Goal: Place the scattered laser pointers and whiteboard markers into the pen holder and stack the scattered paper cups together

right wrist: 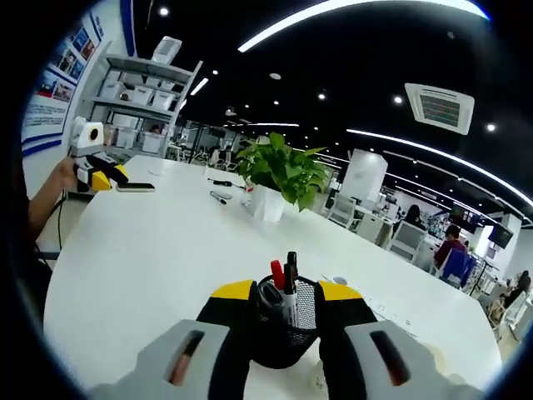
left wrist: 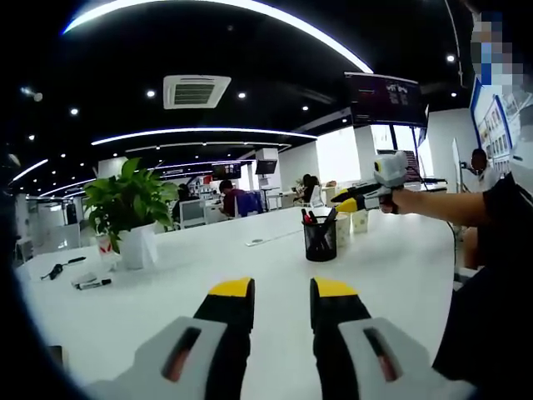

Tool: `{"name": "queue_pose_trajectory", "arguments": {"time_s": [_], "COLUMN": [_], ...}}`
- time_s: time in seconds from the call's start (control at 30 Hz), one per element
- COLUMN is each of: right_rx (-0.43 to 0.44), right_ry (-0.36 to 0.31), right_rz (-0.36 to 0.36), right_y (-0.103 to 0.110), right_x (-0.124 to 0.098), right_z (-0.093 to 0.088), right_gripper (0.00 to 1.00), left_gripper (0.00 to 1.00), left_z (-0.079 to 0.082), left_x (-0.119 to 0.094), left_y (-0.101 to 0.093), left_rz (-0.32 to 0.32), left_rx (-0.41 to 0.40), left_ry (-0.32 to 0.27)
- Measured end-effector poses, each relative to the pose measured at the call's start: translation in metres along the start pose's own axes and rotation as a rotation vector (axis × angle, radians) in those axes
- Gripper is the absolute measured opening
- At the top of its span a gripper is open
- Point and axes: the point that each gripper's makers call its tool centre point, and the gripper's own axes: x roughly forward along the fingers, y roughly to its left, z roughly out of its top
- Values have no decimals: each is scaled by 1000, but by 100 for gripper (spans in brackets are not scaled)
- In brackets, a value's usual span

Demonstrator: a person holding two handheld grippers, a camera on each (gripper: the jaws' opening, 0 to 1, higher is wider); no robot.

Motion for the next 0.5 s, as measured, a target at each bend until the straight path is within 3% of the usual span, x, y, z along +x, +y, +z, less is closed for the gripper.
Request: {"name": "queue_pose_trajectory", "arguments": {"time_s": [0.1, 0.2, 0.33, 0.5], "right_rx": [93, 256, 340, 386], "right_ry": [-7, 44, -16, -29], "right_rz": [30, 87, 74, 77], "right_y": [0, 4, -6, -12], "right_x": [-3, -7, -15, -26], "right_z": [0, -9, 1, 9], "right_gripper": [37, 42, 44, 50], "left_gripper": [24, 31, 29, 30], "left_z": [7, 10, 9, 14], "left_x": [1, 1, 1, 2], "left_y": [-7, -4, -6, -9], "left_rz": [-30, -24, -27, -46], "left_rx": [-46, -63, -45, -62], "left_ry": [-45, -50, -48, -80]}}
